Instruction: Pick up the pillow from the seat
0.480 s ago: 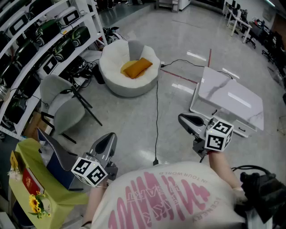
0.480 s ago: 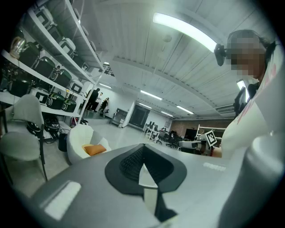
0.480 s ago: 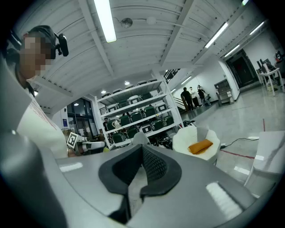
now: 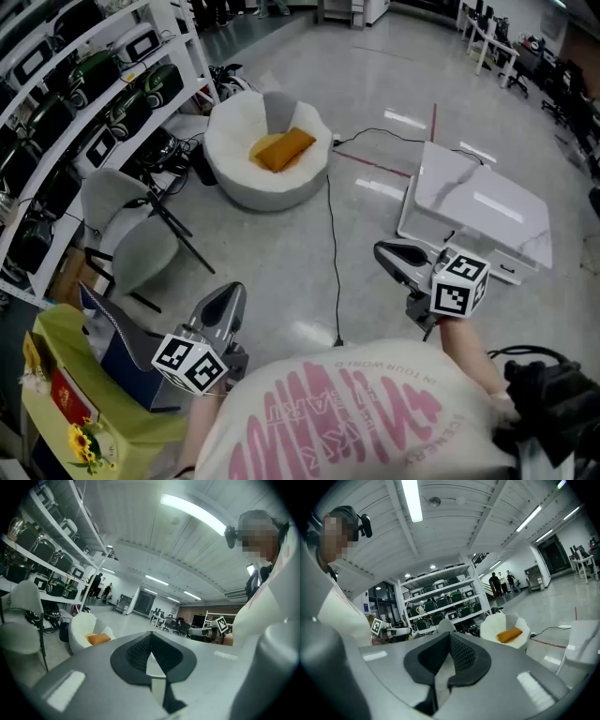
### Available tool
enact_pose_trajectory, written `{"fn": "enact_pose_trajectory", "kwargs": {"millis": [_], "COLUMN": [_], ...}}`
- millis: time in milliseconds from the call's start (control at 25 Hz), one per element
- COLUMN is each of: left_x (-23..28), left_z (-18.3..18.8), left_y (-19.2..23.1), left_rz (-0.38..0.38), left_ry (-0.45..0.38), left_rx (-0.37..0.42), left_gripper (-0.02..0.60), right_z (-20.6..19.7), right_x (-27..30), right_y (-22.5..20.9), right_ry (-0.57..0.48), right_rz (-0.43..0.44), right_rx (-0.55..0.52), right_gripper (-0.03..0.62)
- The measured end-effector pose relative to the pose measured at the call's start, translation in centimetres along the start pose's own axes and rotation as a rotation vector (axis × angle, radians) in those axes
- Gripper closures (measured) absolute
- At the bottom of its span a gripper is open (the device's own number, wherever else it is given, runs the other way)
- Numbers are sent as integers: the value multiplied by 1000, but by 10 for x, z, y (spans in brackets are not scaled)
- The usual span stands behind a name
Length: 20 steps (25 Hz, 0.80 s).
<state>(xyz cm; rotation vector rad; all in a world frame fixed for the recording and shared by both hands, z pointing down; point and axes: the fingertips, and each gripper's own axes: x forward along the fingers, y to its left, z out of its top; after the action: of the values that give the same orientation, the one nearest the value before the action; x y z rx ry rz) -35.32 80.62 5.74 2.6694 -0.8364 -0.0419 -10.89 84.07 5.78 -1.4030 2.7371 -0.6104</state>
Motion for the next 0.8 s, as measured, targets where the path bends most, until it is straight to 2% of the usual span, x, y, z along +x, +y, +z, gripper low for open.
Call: {"fn": "enact_pose_trajectory", "kwargs": {"millis": [240, 400, 520, 800], "left_x": [1, -5, -11, -6], "left_z": [8, 20, 28, 7], "left_y": [15, 18, 27, 52], "left_rz": [-21, -78, -108, -70], "left_ry": [10, -43, -99, -2], "left_rx": [41, 105, 90, 88], "left_gripper": [571, 569, 569, 569], "right_z": [10, 15, 12, -13], "right_x": [15, 26, 36, 69], "right_y": [0, 3, 5, 15], "right_ry": [-55, -84, -101, -23], "right_rz": [-22, -44, -66, -20], "right_rx": [49, 42, 39, 67], "right_gripper": [588, 588, 589, 589]}}
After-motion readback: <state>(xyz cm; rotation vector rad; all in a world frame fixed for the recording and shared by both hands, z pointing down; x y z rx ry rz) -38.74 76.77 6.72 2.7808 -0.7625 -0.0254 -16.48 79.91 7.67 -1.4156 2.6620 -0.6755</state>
